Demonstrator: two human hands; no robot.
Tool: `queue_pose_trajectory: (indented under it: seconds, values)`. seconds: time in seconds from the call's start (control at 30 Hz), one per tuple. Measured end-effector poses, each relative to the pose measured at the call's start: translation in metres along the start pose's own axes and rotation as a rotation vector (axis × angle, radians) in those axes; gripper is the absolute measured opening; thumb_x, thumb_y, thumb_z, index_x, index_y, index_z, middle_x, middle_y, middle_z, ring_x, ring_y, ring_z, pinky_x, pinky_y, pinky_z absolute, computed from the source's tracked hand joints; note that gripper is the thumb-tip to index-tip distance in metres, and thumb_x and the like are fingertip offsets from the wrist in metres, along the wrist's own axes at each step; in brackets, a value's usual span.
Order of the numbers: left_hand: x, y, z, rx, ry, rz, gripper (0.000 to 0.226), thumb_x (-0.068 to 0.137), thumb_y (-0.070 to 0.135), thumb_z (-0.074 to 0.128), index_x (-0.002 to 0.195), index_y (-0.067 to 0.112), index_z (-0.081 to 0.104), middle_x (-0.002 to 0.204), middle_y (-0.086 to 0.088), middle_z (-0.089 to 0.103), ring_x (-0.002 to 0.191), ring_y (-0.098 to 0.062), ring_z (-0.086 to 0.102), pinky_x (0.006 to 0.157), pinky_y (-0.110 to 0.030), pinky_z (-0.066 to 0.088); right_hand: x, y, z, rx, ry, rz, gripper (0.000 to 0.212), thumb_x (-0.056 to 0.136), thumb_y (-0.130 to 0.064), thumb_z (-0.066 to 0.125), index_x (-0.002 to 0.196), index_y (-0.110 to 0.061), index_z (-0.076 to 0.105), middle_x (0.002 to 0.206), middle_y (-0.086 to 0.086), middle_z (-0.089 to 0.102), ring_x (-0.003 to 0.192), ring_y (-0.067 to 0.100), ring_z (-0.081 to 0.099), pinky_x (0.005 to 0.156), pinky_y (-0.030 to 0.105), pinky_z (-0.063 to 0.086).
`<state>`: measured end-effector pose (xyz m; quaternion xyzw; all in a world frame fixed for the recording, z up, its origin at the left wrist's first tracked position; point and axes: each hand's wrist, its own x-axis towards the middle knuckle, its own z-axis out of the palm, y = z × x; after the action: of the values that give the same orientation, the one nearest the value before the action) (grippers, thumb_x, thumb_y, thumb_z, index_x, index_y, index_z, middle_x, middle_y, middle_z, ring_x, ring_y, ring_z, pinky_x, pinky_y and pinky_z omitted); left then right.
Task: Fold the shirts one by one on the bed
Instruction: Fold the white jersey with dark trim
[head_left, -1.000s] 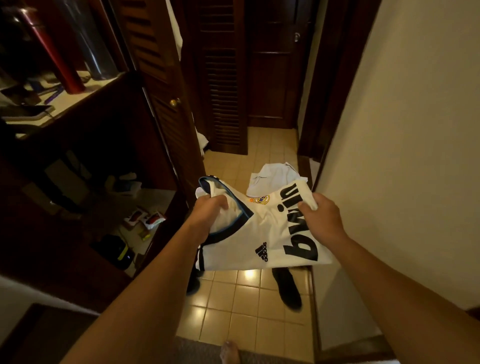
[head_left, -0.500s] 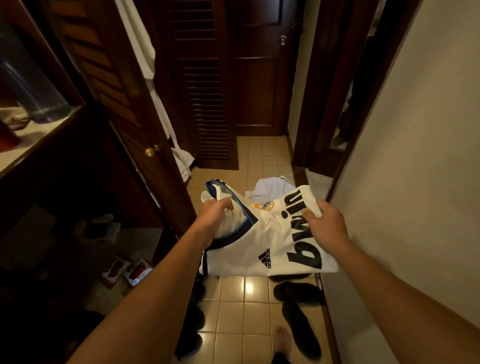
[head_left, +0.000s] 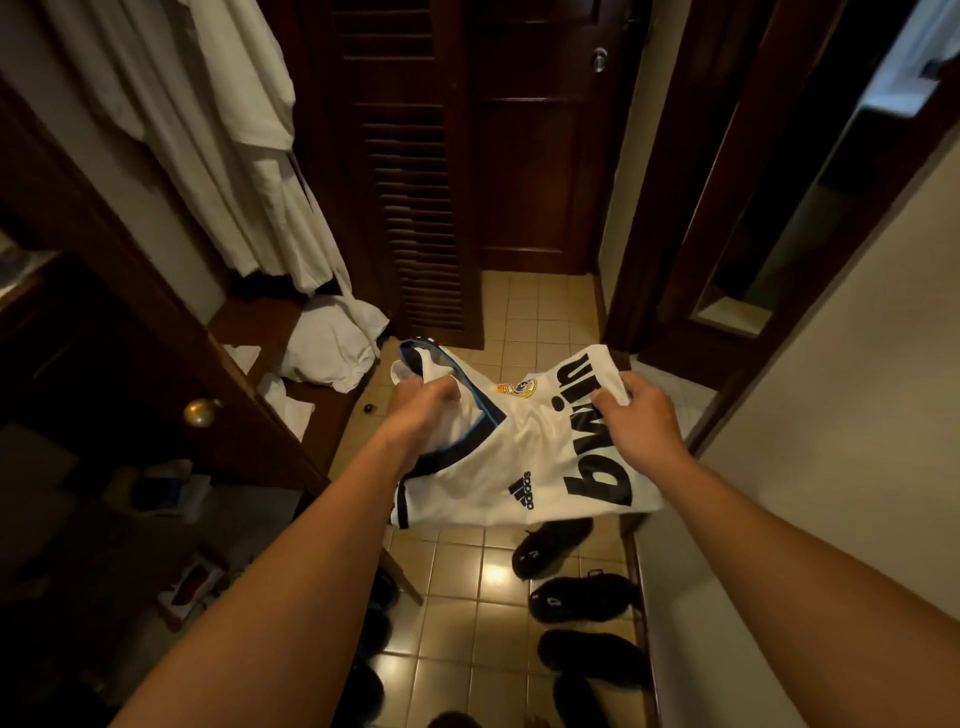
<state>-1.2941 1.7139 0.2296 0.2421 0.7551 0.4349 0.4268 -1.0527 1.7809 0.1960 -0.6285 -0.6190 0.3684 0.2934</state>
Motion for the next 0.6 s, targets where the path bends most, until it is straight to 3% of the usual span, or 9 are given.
queue_pose_trajectory:
  seconds: [0.13, 0.23, 0.3, 0.43, 0.53, 0.6]
  values:
    - [0.045, 0.023, 0.007, -0.009, 0.037, 0.026, 0.018, 0.09, 0.019, 0.06, 0.107, 0.016, 0.057, 0.093, -0.003, 0.062, 0.08, -0.017, 0.055, 0.066, -0.028, 0.041, 0.054, -0.016, 0.014, 0.015, -0.043, -0.047, 0.026, 0.099, -0.03, 0.059, 0.121, -0.018, 0.063, 0.104, 0.003, 0.068, 0.095, 0.023, 0.066, 0.083, 0.042, 0.057]
    - [0.084, 0.038, 0.006, -0.005, 0.082, 0.023, 0.04, 0.089, 0.023, 0.059, 0.128, 0.014, 0.054, 0.118, -0.011, 0.063, 0.097, -0.026, 0.059, 0.088, -0.038, 0.05, 0.098, -0.031, 0.033, 0.028, -0.07, -0.058, 0.027, 0.098, -0.032, 0.06, 0.122, -0.022, 0.063, 0.104, 0.0, 0.07, 0.095, 0.022, 0.067, 0.085, 0.046, 0.058]
    - [0.115, 0.049, 0.001, -0.057, 0.12, 0.038, 0.036, 0.091, 0.022, 0.058, 0.124, 0.02, 0.047, 0.119, -0.01, 0.061, 0.104, -0.028, 0.058, 0.097, -0.043, 0.049, 0.134, -0.047, 0.051, 0.018, -0.094, -0.077, 0.031, 0.097, -0.034, 0.06, 0.127, -0.024, 0.062, 0.107, -0.001, 0.07, 0.096, 0.021, 0.067, 0.087, 0.047, 0.058]
    - [0.176, 0.067, -0.013, -0.265, 0.235, 0.015, 0.038, 0.089, 0.02, 0.062, 0.123, 0.019, 0.045, 0.104, -0.004, 0.064, 0.089, -0.019, 0.062, 0.071, -0.031, 0.047, 0.202, -0.085, 0.092, 0.028, -0.149, -0.12, 0.036, 0.099, -0.032, 0.059, 0.133, -0.023, 0.058, 0.113, 0.0, 0.068, 0.1, 0.022, 0.065, 0.085, 0.041, 0.056]
    - [0.218, 0.074, -0.026, -0.386, 0.309, -0.045, 0.053, 0.078, 0.032, 0.067, 0.127, 0.017, 0.054, 0.115, -0.007, 0.069, 0.096, -0.02, 0.066, 0.079, -0.036, 0.05, 0.243, -0.113, 0.12, 0.019, -0.2, -0.176, 0.033, 0.099, -0.031, 0.059, 0.131, -0.022, 0.059, 0.111, -0.001, 0.067, 0.098, 0.02, 0.065, 0.074, 0.031, 0.05]
    - [0.236, 0.085, -0.039, -0.443, 0.365, -0.069, 0.052, 0.078, 0.035, 0.068, 0.125, 0.016, 0.059, 0.11, -0.005, 0.07, 0.094, -0.02, 0.066, 0.078, -0.035, 0.05, 0.27, -0.135, 0.14, 0.023, -0.241, -0.215, 0.033, 0.099, -0.031, 0.059, 0.132, -0.022, 0.058, 0.112, -0.002, 0.067, 0.096, 0.017, 0.065, 0.066, 0.025, 0.047]
